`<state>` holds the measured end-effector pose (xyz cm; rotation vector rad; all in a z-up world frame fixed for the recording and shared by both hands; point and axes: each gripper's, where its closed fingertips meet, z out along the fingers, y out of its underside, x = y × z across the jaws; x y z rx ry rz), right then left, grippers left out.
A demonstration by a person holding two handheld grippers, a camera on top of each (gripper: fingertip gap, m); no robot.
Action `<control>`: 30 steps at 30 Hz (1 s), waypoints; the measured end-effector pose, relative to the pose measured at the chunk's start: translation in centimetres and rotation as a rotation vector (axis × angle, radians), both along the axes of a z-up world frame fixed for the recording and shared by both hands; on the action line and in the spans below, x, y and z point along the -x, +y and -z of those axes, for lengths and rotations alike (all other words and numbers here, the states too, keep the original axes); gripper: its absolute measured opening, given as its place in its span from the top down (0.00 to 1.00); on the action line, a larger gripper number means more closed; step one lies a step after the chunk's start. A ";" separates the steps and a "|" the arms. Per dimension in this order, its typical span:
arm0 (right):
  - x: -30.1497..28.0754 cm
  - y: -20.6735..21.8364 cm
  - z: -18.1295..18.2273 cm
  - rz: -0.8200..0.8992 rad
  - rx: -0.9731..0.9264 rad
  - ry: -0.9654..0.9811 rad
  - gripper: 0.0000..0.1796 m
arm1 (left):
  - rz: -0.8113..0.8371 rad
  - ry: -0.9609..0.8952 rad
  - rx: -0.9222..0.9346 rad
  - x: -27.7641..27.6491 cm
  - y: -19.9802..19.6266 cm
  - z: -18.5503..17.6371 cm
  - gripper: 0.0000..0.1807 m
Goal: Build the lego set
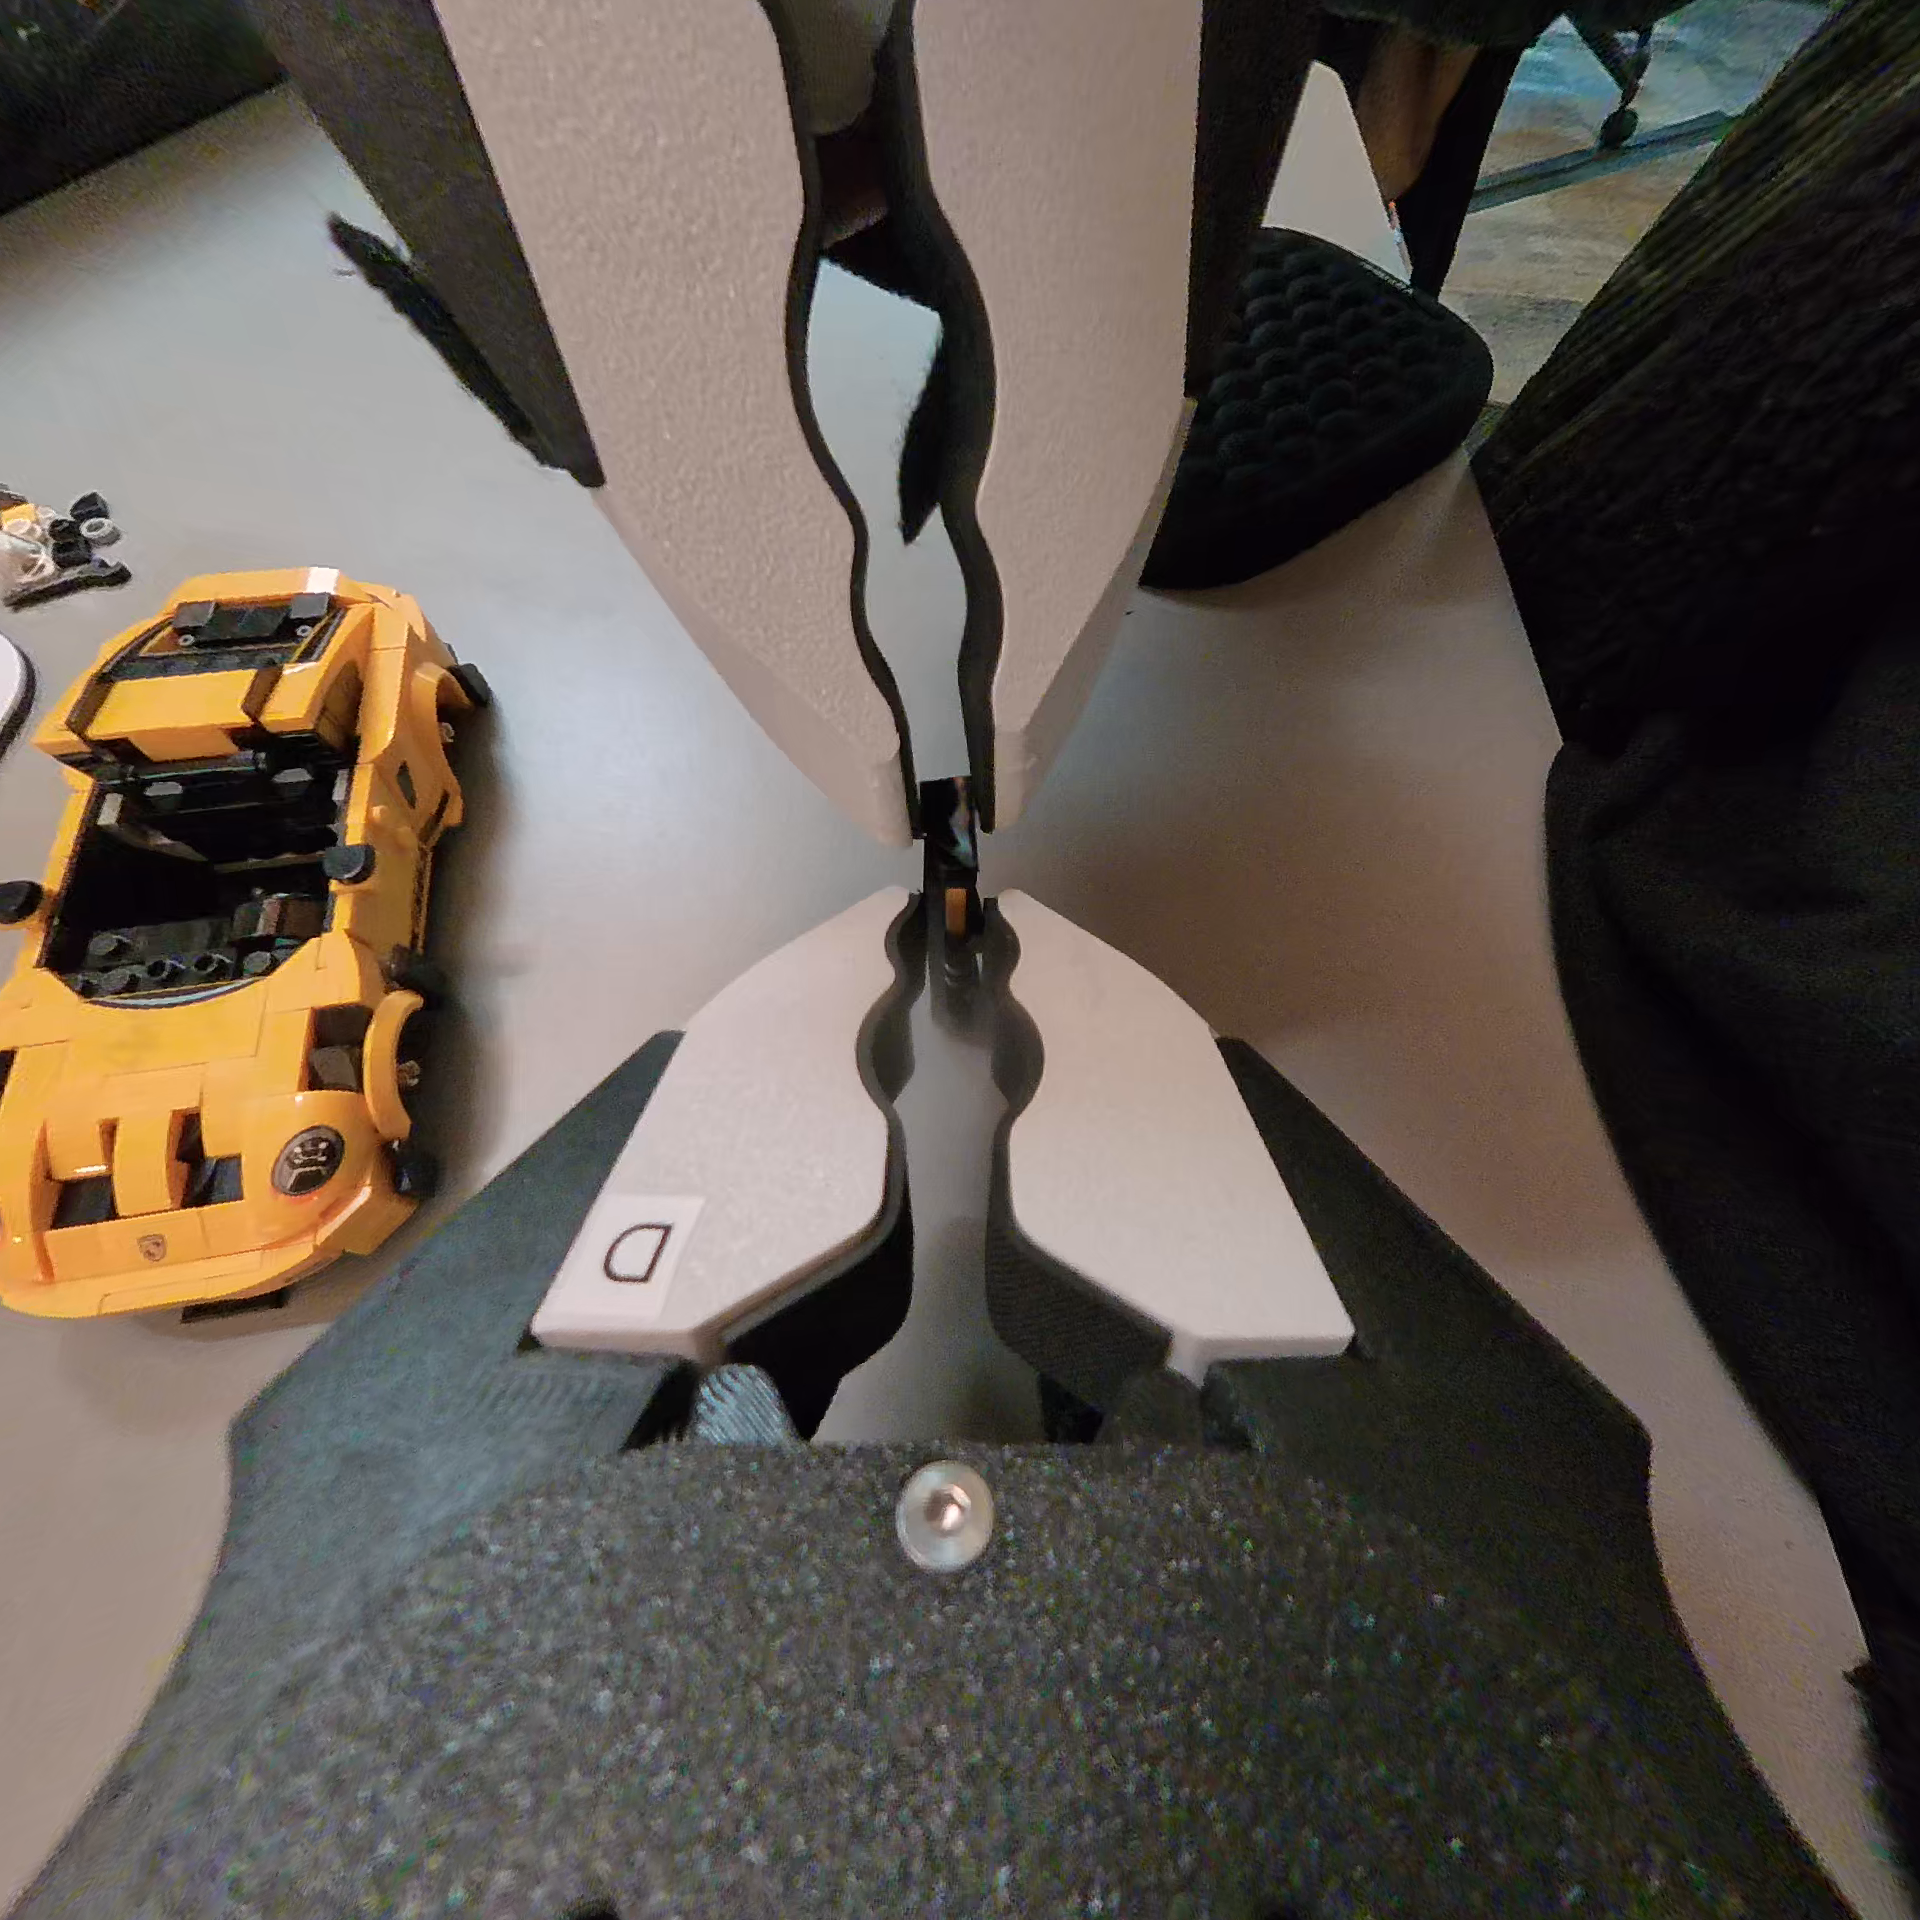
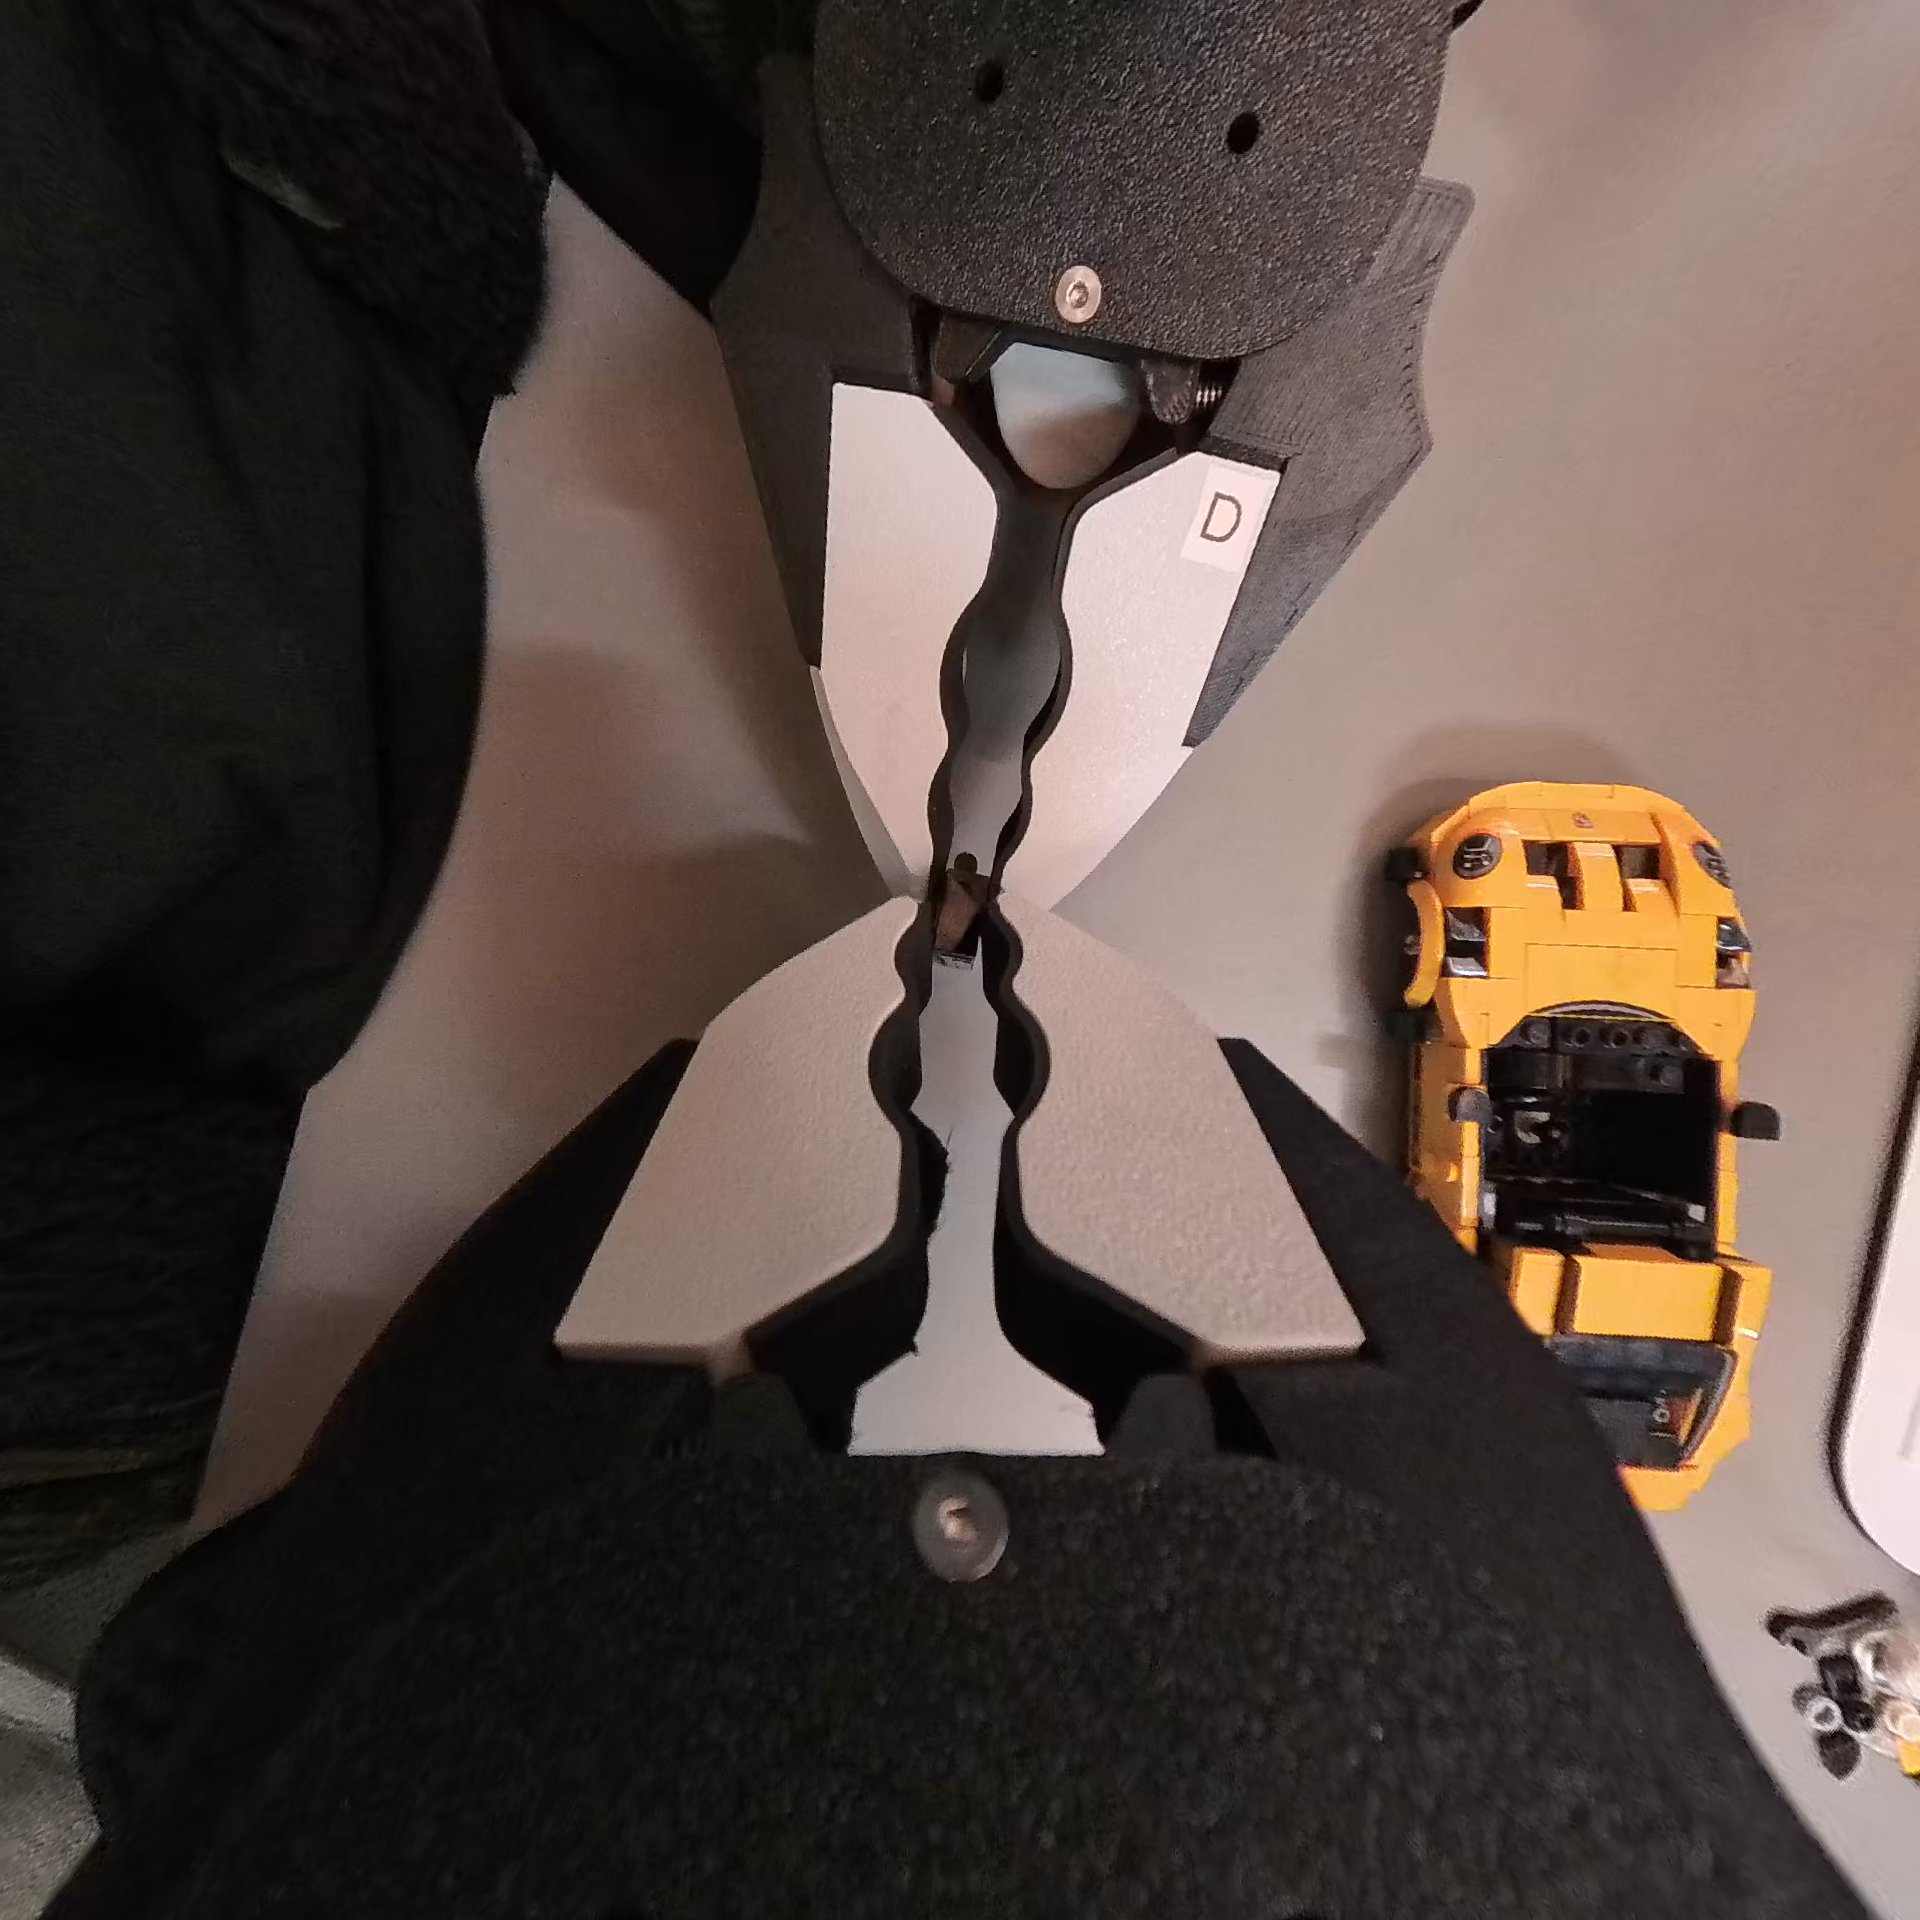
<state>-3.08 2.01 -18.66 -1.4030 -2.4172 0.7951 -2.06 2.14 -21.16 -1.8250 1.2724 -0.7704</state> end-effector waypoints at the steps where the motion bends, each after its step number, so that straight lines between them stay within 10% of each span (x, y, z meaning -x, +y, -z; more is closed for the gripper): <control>1: 0.0 0.0 0.0 0.006 0.002 0.000 0.95 | -0.002 -0.001 0.001 0.0 0.0 0.0 0.95; 30: -0.2 0.3 -0.4 0.142 0.000 0.054 0.95 | -0.023 0.010 -0.032 -0.2 0.1 0.0 0.95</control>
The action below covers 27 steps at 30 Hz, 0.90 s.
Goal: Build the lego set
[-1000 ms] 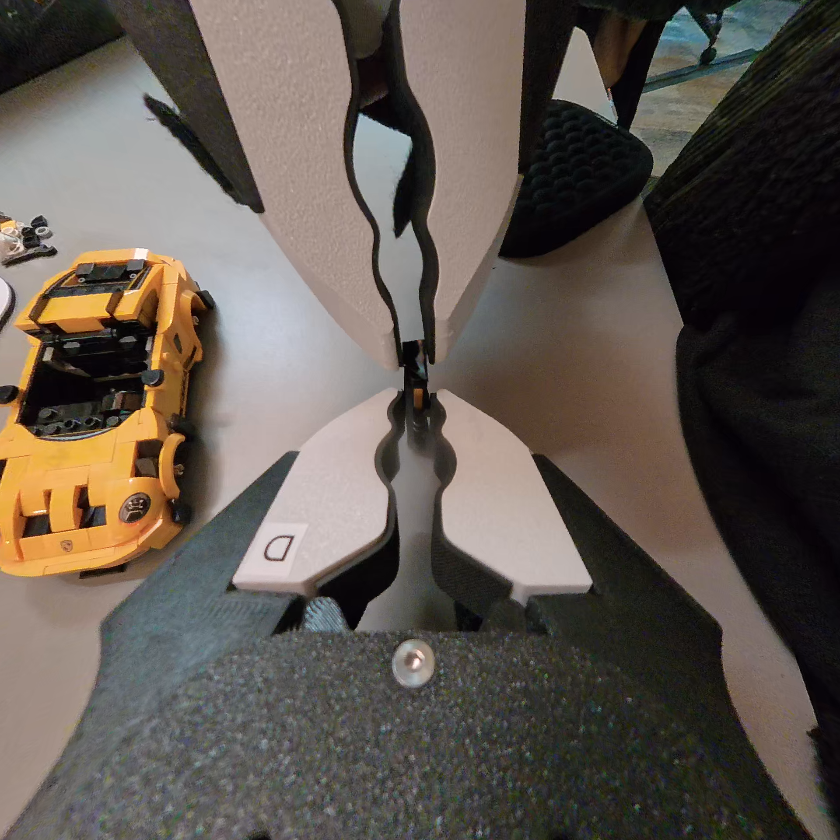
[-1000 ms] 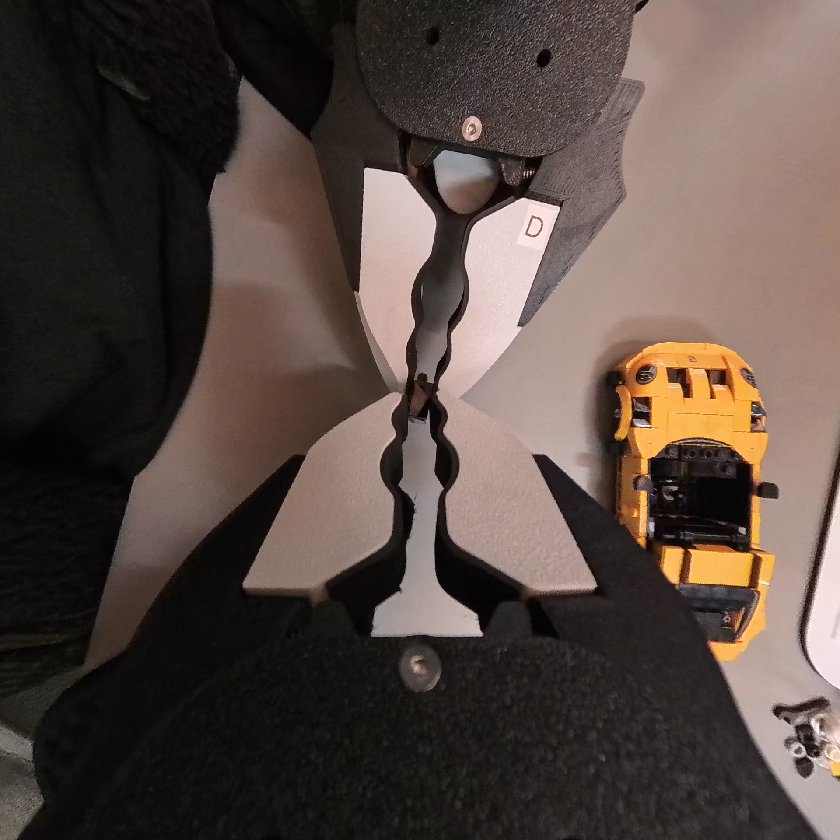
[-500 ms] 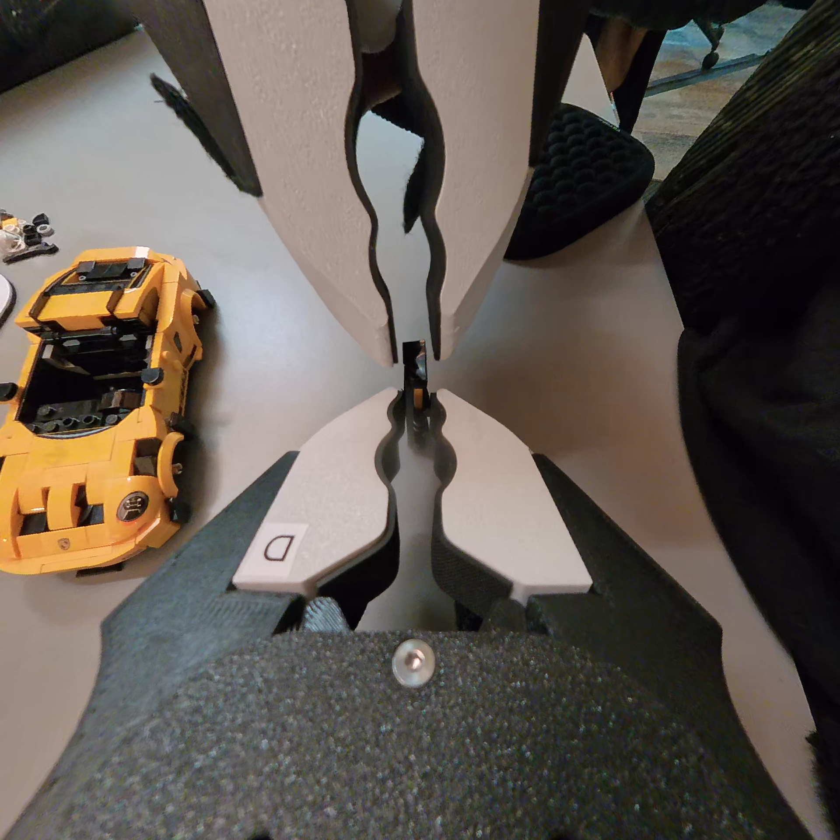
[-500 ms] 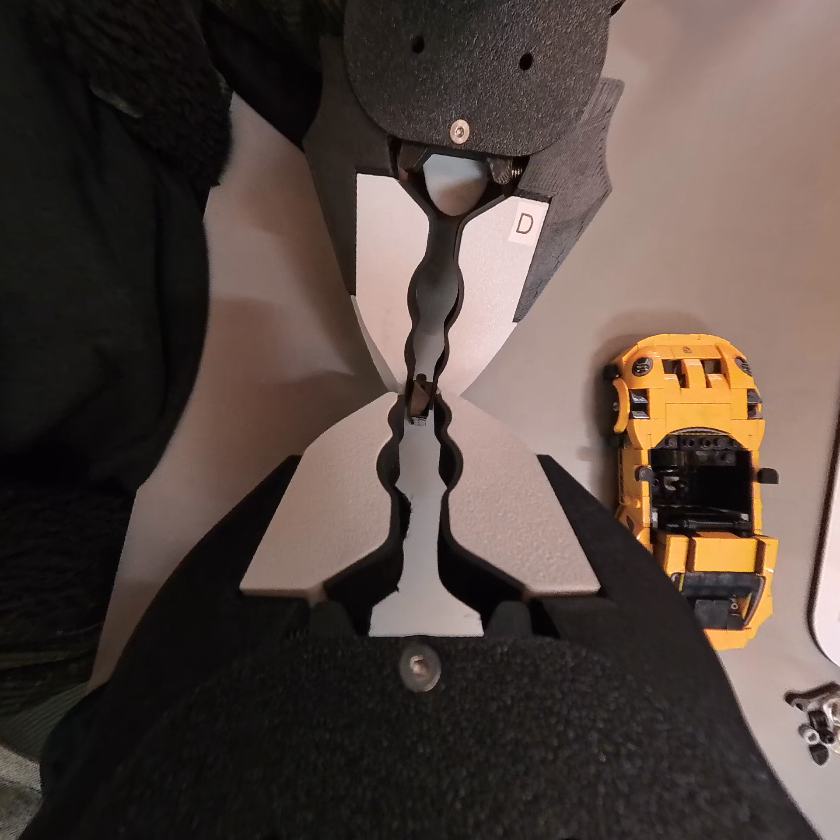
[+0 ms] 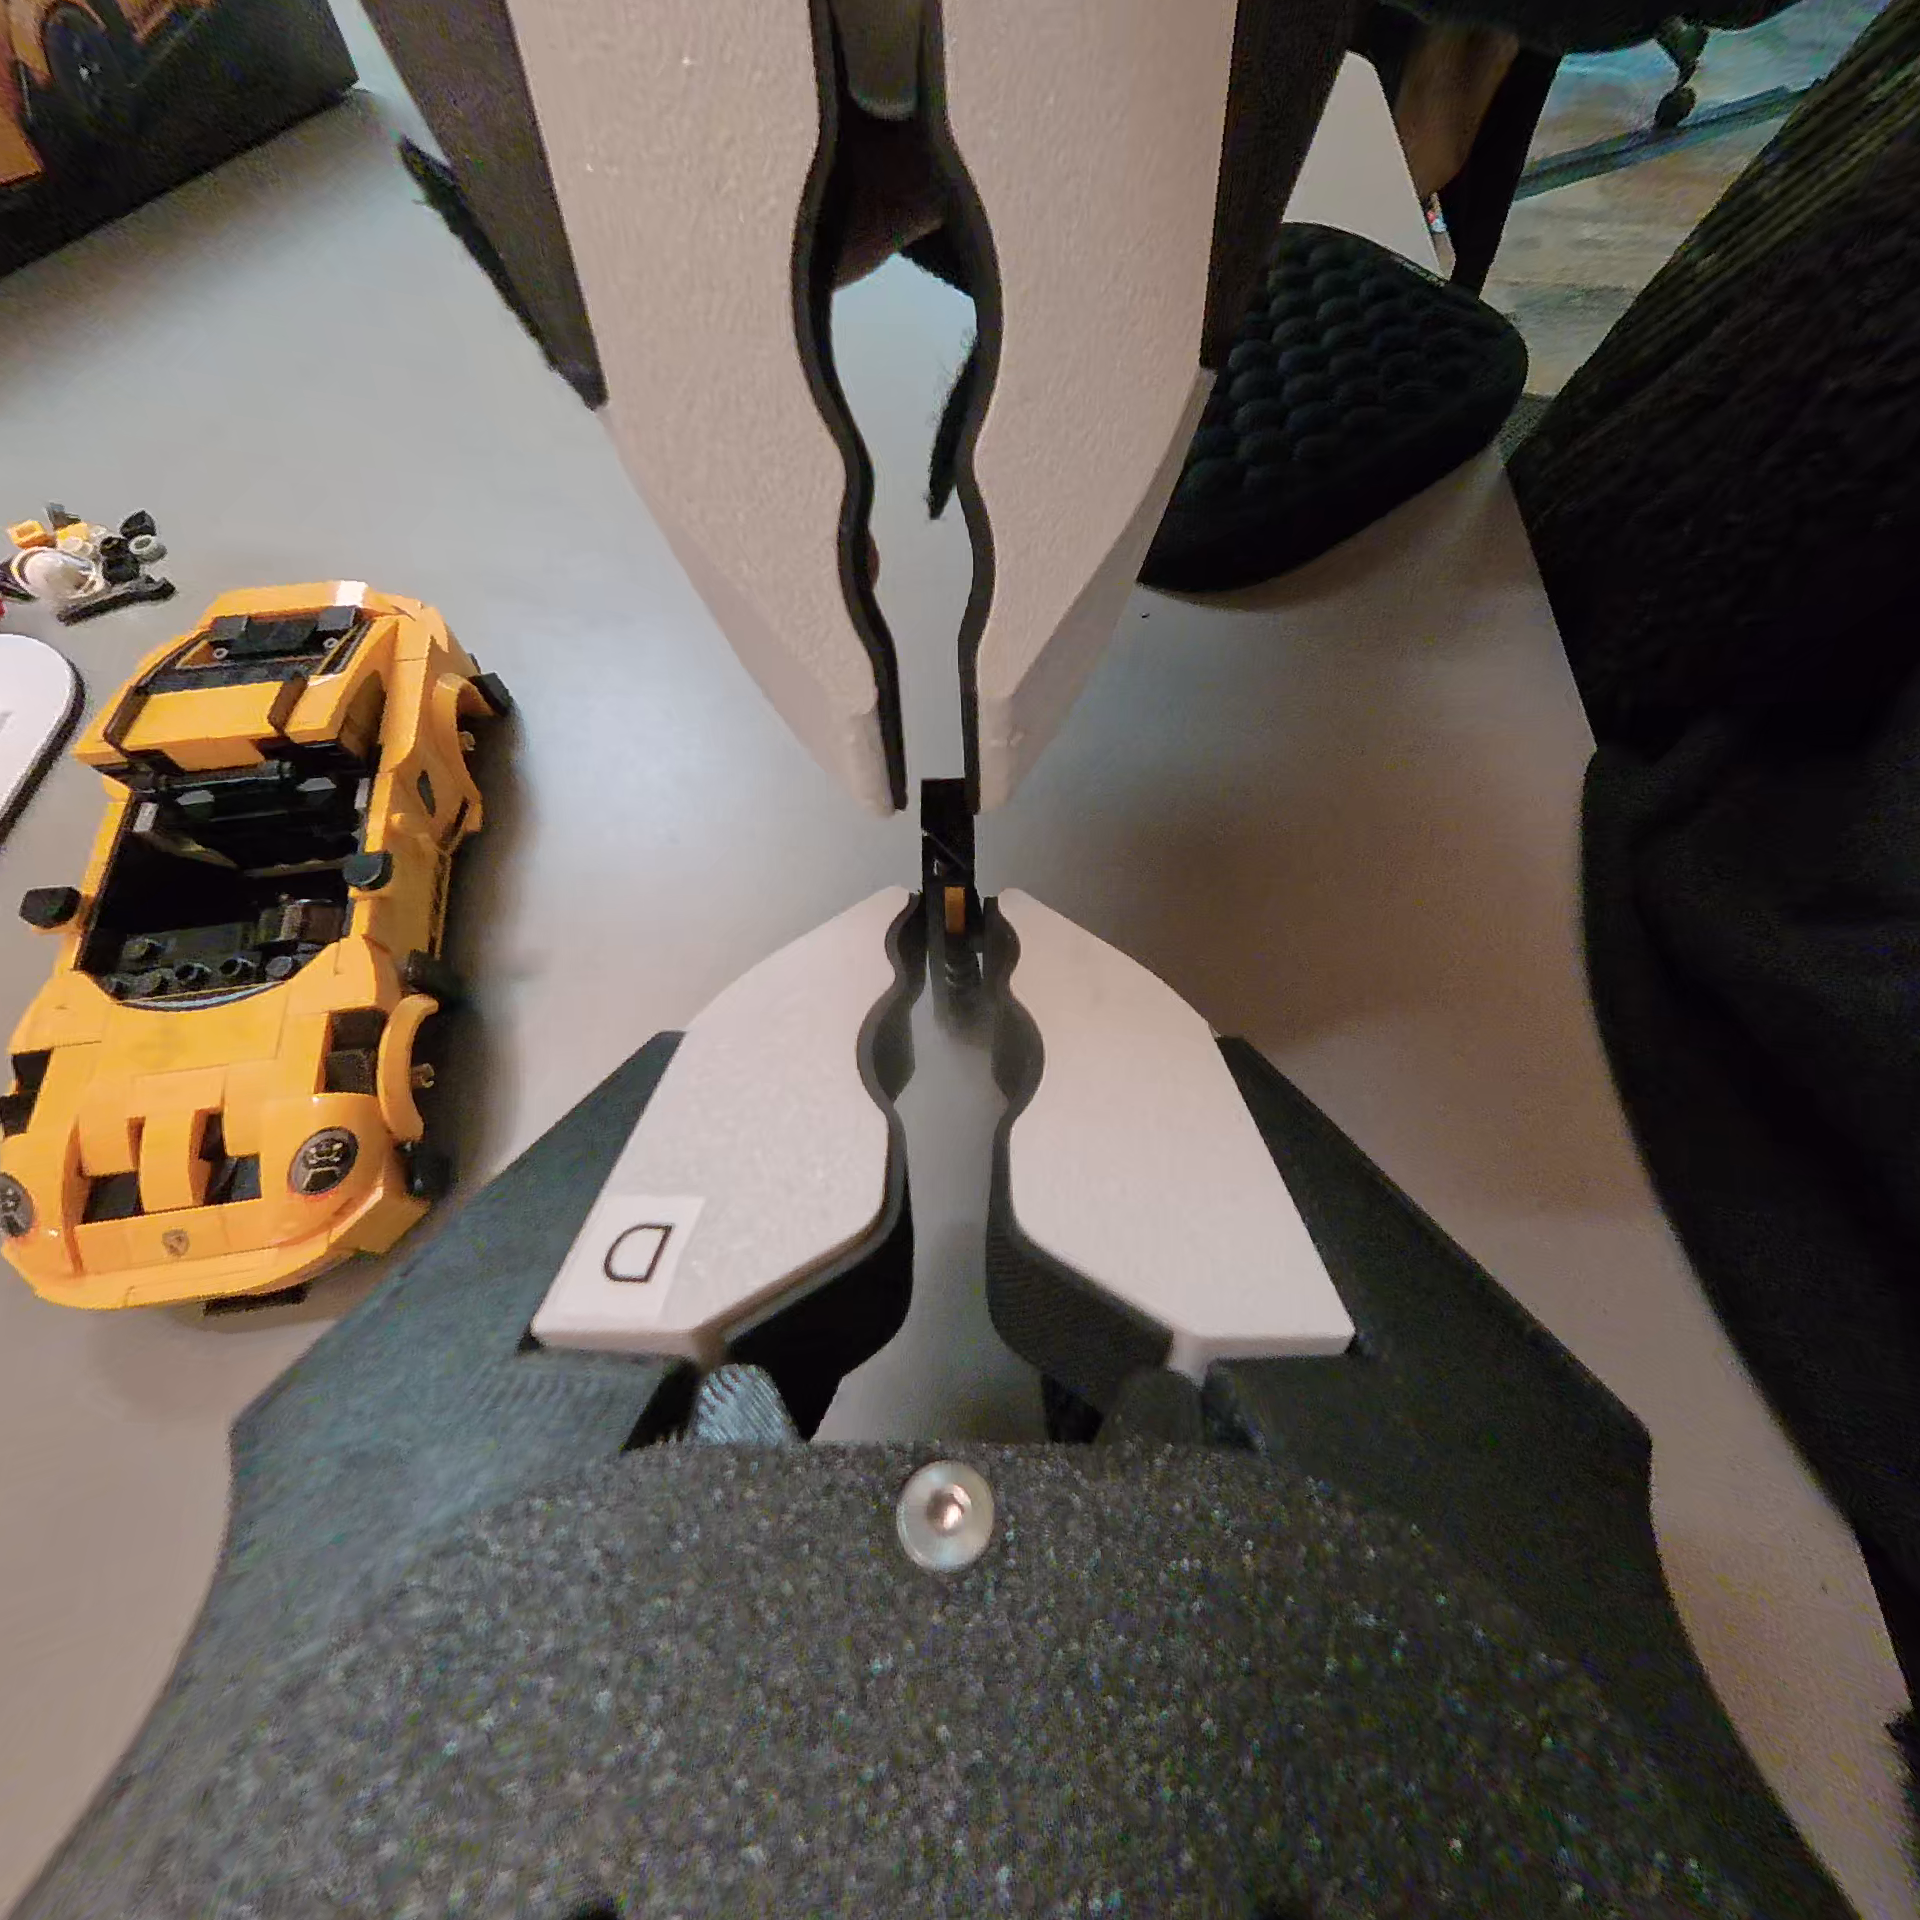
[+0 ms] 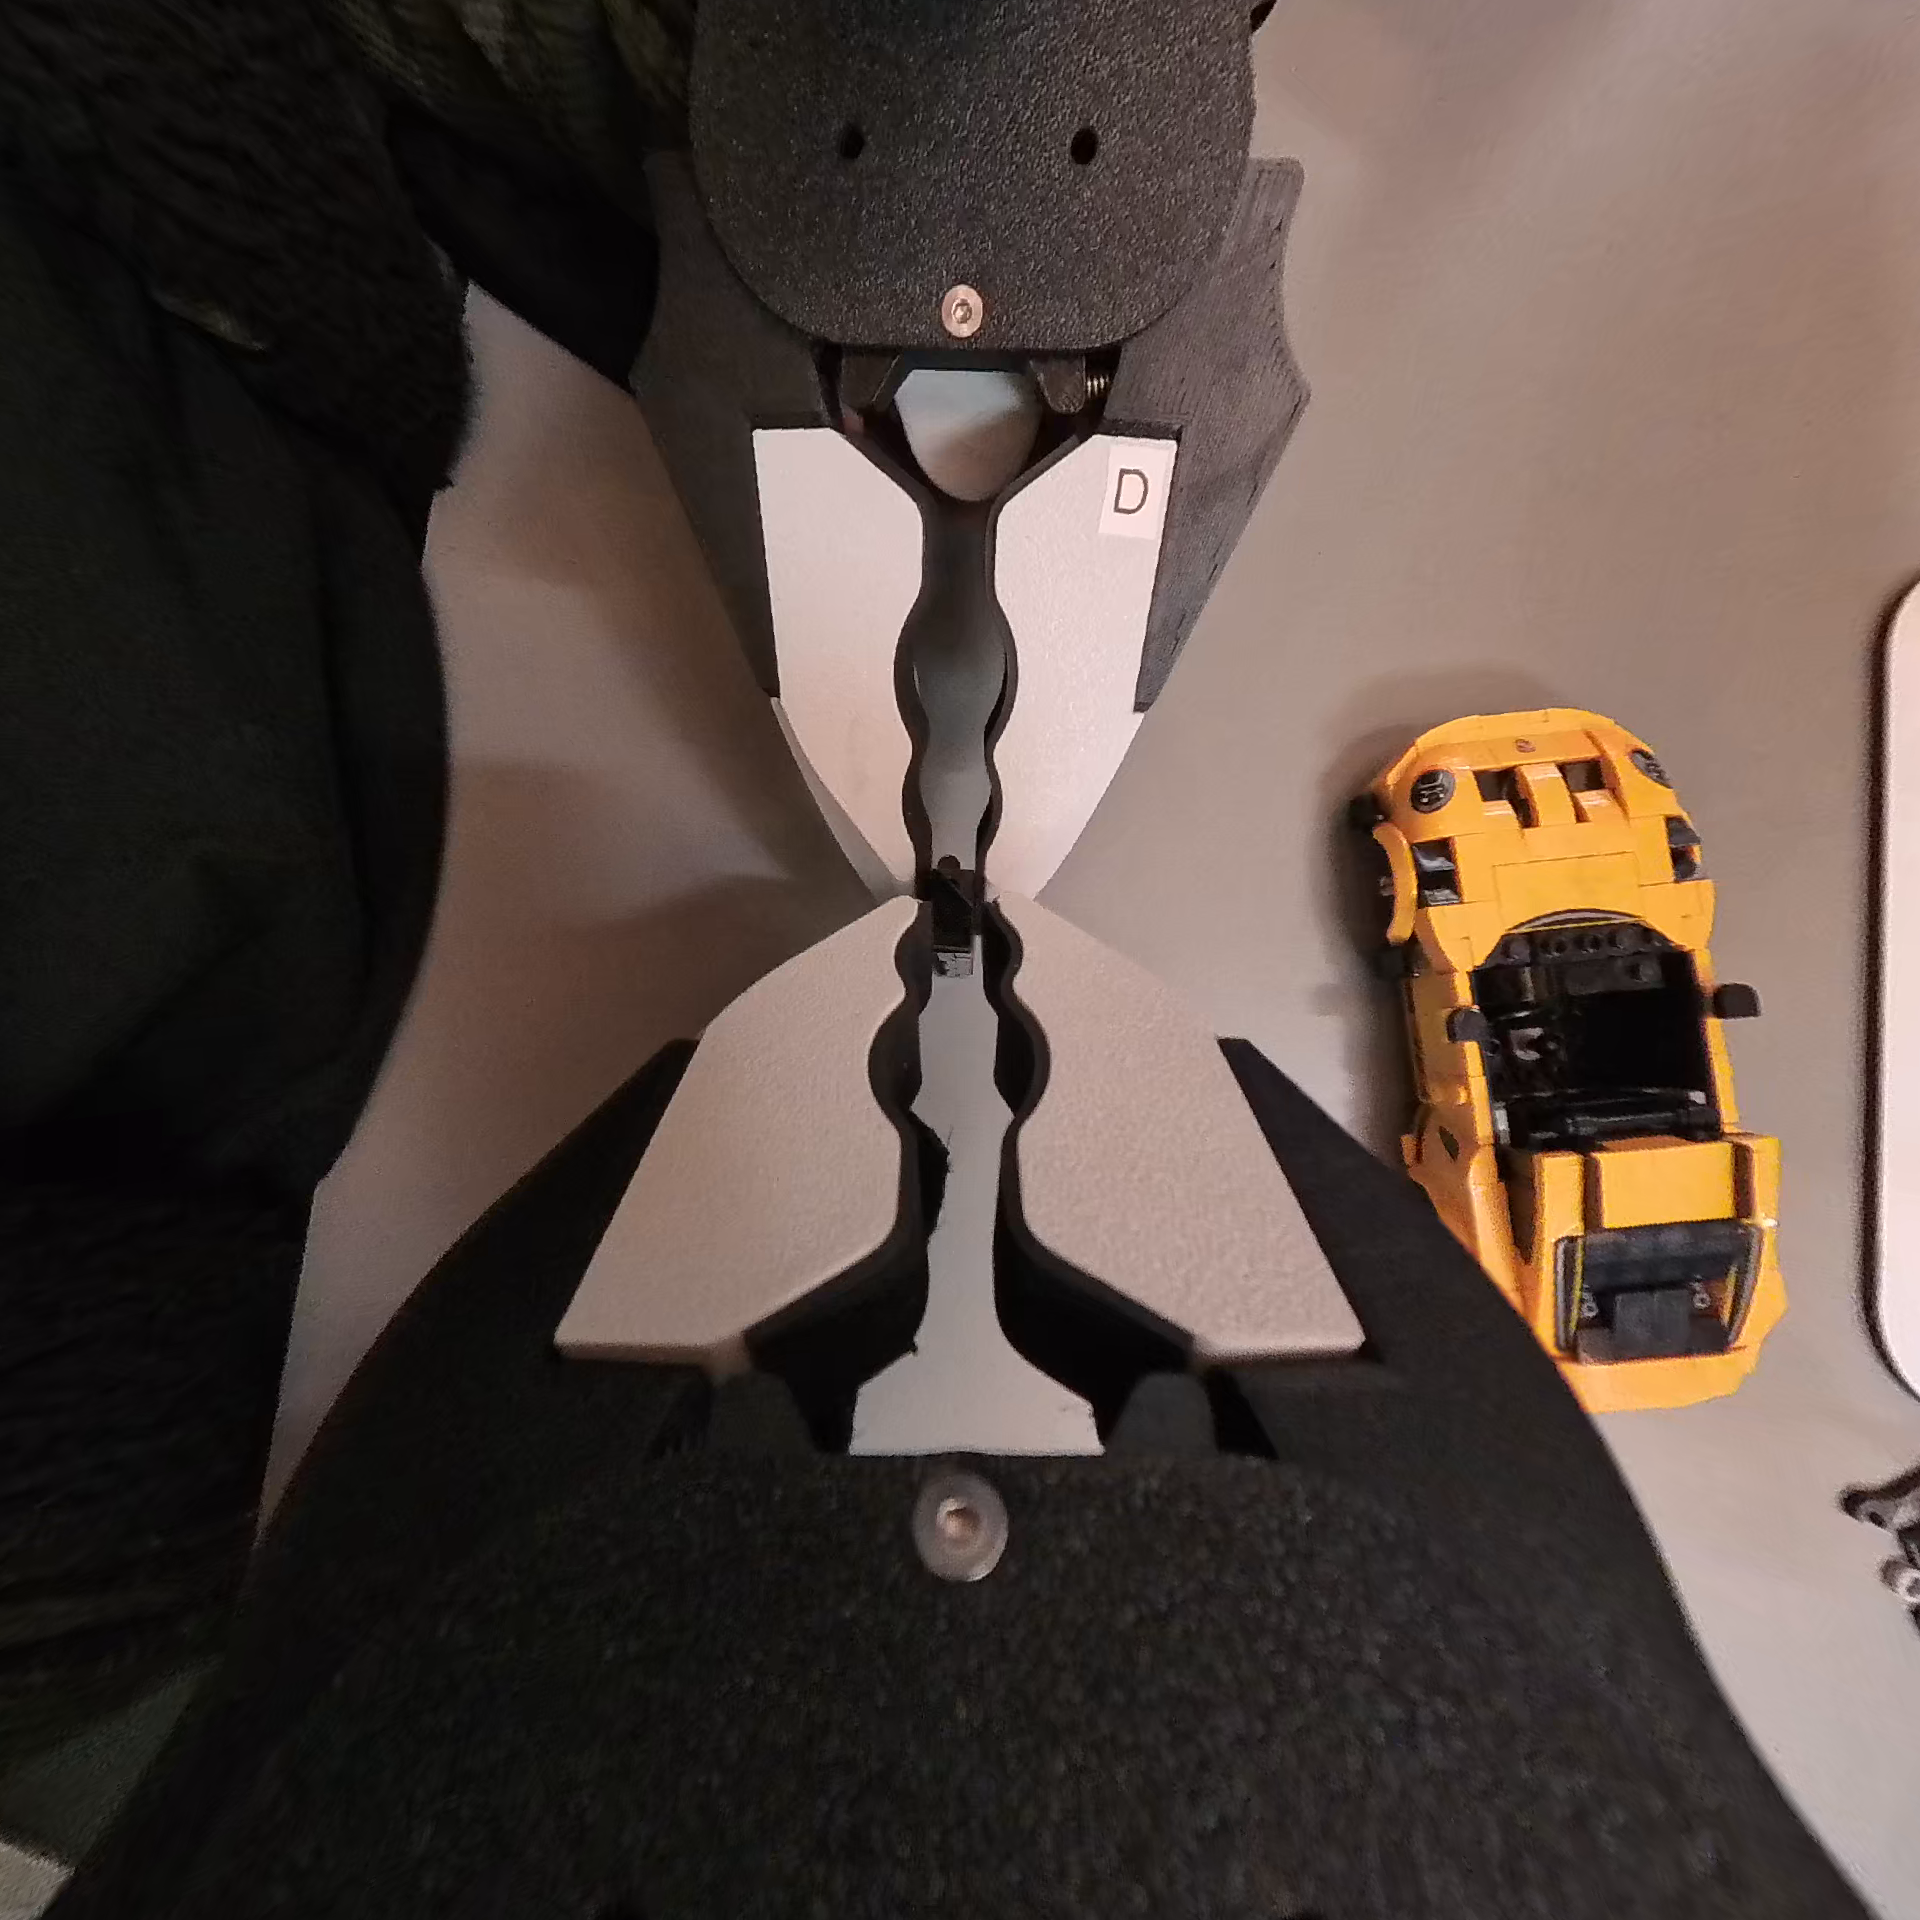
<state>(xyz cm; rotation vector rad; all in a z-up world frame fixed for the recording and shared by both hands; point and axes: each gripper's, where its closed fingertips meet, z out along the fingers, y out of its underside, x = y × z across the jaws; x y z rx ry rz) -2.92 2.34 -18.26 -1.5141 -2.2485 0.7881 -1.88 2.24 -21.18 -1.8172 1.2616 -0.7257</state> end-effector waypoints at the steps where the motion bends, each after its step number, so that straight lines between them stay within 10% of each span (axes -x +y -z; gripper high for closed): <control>1: -0.1 0.0 0.1 0.004 -0.002 -0.002 0.95 | -0.002 0.000 0.000 0.0 0.0 0.0 0.95; 27: -0.4 -0.4 0.0 0.041 0.187 -0.020 0.95 | 0.006 -0.006 -0.003 -0.1 -0.1 0.0 0.95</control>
